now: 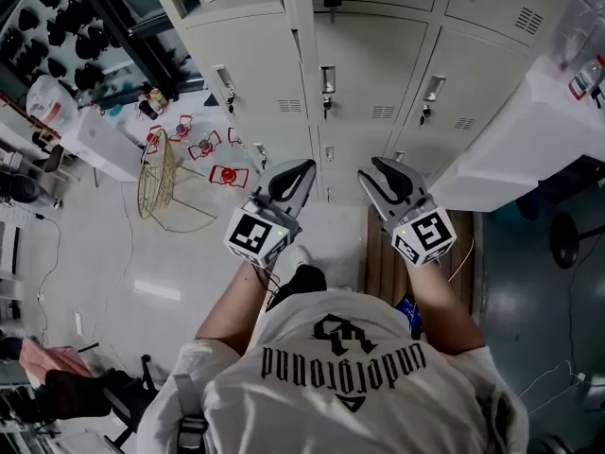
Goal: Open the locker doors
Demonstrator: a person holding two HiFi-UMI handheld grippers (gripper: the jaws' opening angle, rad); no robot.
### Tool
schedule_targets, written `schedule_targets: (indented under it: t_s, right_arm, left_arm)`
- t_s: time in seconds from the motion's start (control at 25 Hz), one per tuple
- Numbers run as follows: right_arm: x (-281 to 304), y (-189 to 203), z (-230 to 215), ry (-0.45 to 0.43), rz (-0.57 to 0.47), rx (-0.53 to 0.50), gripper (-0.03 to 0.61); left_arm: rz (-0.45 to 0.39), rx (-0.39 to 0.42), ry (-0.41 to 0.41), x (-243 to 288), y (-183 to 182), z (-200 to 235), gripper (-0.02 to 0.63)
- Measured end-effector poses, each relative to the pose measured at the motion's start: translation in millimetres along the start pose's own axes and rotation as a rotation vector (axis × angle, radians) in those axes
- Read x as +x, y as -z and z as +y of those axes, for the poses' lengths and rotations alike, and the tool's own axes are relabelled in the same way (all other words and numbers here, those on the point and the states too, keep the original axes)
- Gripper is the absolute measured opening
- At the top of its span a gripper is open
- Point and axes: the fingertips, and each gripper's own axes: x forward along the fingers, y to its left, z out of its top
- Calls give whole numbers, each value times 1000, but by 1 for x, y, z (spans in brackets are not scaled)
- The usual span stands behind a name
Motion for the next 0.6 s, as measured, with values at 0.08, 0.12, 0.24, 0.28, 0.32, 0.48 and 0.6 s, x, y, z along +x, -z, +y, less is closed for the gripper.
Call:
schedule_targets:
  t_s: [0.08,0.12,0.24,0.28,0.32,0.48,0.6]
  right_arm:
    - [16,4,-6,-15,1,-2,154]
    - [25,7,-10,-24,2,-1,161]
    - [55,13,-21,-41,14,-4,187]
    - [65,16,-26,-41,21,-7,193]
    - [76,18,-31,-42,28,-9,201]
    - [116,28,-49,-51,43,-12,215]
    - [143,40,-63,-58,62,-21,224]
  left_arm:
    - [8,4,-16,2,3,8,8]
    - [10,8,-25,3,4,13,8]
    - [13,12,-35,9,7,25,8]
    - [14,9,-37,11,9,30,8]
    - [15,5,-39,14,11,36,8]
    - [18,8,-37,29,19,63,8]
    - [19,22,-23,43,24,82,8]
